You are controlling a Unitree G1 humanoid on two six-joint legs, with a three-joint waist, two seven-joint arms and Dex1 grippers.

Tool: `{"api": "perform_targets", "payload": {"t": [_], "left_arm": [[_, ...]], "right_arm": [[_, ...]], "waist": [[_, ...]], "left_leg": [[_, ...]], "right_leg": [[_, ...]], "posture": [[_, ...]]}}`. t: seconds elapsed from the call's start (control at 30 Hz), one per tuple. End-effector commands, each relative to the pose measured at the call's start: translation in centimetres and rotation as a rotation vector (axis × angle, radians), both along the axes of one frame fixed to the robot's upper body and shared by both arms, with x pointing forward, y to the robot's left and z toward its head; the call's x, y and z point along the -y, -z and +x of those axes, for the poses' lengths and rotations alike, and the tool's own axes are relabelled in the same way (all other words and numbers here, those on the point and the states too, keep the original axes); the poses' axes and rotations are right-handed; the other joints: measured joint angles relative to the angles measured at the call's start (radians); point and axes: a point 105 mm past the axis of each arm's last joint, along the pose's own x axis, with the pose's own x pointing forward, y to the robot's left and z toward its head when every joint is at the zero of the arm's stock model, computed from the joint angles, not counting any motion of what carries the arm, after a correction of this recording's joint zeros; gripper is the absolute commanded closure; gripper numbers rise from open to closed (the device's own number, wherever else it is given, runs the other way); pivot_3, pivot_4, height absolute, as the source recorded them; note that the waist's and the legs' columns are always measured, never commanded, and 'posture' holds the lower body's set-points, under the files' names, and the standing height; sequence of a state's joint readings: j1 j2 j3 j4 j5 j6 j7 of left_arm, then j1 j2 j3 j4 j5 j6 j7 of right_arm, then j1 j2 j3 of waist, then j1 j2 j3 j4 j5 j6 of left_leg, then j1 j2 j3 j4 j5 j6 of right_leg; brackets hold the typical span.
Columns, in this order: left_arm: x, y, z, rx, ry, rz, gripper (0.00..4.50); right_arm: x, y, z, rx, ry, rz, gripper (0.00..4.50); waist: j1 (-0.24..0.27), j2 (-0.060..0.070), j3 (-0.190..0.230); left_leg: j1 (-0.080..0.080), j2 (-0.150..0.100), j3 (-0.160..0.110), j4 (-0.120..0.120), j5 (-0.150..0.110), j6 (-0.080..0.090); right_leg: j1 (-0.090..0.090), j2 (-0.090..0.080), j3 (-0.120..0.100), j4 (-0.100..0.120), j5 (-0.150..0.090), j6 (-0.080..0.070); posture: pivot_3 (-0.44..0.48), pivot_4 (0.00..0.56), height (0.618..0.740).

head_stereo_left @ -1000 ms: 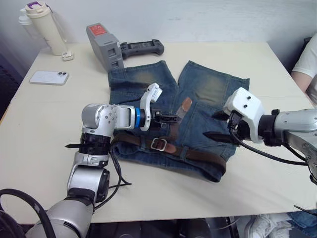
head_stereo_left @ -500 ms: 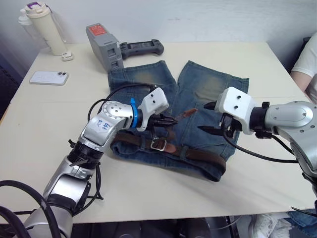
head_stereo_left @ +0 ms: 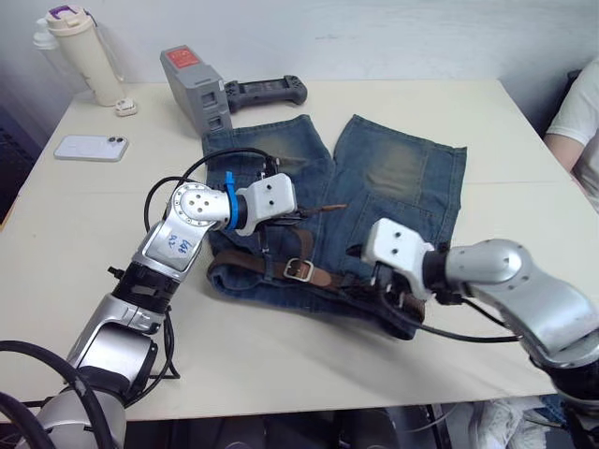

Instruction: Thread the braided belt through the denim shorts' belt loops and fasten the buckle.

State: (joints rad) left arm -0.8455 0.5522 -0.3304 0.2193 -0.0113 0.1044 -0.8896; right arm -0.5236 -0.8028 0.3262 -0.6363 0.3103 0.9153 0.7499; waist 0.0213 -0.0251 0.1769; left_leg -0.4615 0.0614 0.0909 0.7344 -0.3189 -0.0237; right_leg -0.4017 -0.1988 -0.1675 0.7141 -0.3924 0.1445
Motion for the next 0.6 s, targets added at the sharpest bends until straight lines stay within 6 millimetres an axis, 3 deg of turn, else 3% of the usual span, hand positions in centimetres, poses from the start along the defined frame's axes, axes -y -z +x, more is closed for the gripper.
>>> {"api": "perform_targets", "payload": {"t": [0.03,0.23,0.37,0.5,0.6], "left_arm": [[-0.2,-0.3,0.0,0.033,0.011,0.015,4.50],[0.0,0.0,0.0,0.019,0.030,0.027,4.50],[-0.2,0.6,-0.5,-0.004,0.064,0.063,4.50],[-0.7,0.9,-0.7,-0.016,0.081,0.098,4.50],[-0.9,1.2,-0.6,-0.017,0.081,0.112,4.50]], "right_arm": [[-1.0,0.5,-0.6,0.049,-0.029,-0.028,1.03],[-1.5,2.3,-1.0,0.026,-0.030,-0.057,1.03],[-0.8,3.3,-0.3,0.103,-0.004,-0.156,1.03],[0.1,2.7,0.7,0.235,0.033,-0.207,1.03],[0.1,1.2,1.0,0.280,0.062,-0.169,1.03]], "waist": [[0.002,0.000,0.000],[0.000,0.000,0.000],[-0.004,0.000,0.000],[-0.007,0.000,0.000],[-0.009,0.000,0.000]], "left_leg": [[0.000,0.000,0.000,0.000,0.000,0.000],[0.000,0.000,0.000,0.001,0.000,0.000],[0.000,0.000,0.000,0.002,0.000,0.000],[0.000,0.000,0.000,0.002,0.000,0.000],[0.000,0.000,0.000,0.004,0.000,0.000]], "right_leg": [[0.000,0.000,0.000,0.000,0.000,0.000],[0.000,0.000,0.000,0.001,0.000,0.000],[0.000,0.000,0.000,0.002,0.000,0.000],[0.000,0.000,0.001,0.003,0.000,0.000],[0.000,0.000,0.001,0.004,0.000,0.000]], "posture": [[0.000,0.150,0.650],[0.000,0.150,0.650],[0.000,0.150,0.650],[0.000,0.150,0.650],[0.000,0.150,0.650]]}}
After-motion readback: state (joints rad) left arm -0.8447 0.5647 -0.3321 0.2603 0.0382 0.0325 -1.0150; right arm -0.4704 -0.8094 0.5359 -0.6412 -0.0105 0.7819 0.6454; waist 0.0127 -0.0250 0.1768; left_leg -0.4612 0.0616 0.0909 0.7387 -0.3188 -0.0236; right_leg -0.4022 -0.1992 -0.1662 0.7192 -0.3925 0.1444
